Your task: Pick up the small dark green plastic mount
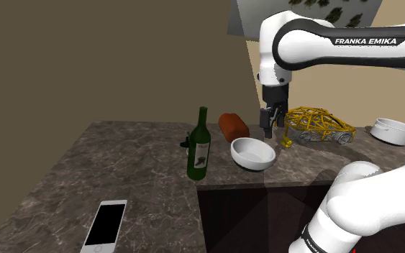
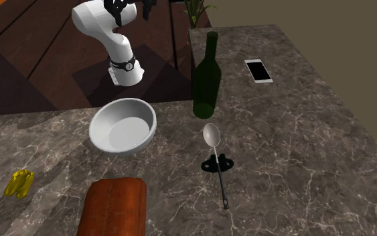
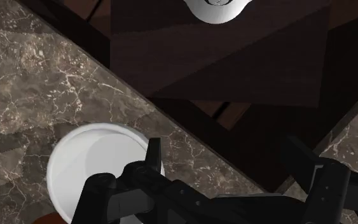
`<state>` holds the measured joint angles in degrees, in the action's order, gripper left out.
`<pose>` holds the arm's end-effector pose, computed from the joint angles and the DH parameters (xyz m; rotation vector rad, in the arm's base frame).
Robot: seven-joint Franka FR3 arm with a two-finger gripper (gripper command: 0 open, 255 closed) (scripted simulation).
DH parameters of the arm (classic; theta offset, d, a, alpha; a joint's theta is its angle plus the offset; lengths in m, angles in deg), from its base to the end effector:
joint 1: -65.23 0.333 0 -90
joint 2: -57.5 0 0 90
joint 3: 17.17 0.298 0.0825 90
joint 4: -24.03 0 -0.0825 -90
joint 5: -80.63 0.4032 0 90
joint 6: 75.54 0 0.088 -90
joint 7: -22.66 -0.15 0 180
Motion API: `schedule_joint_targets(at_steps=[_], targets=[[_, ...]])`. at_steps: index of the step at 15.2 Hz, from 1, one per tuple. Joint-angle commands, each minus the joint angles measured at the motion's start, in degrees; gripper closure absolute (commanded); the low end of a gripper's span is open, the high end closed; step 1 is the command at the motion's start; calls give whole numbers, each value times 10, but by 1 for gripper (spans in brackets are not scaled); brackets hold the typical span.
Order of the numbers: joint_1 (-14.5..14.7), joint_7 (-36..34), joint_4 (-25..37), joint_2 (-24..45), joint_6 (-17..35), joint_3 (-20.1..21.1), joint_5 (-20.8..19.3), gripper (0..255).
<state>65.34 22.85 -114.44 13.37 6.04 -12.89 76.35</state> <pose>0.3127 0.0136 0.4908 2.9902 0.0754 -0.3317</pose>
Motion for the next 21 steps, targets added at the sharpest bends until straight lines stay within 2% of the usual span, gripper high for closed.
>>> schedule_joint_targets(at_steps=[1,11,21], targets=[[0,0,0,0,0,0,0,0],[-8,29,17,176,194,-27,-9,0],[-12,62,114,381,336,-44,0,0]])
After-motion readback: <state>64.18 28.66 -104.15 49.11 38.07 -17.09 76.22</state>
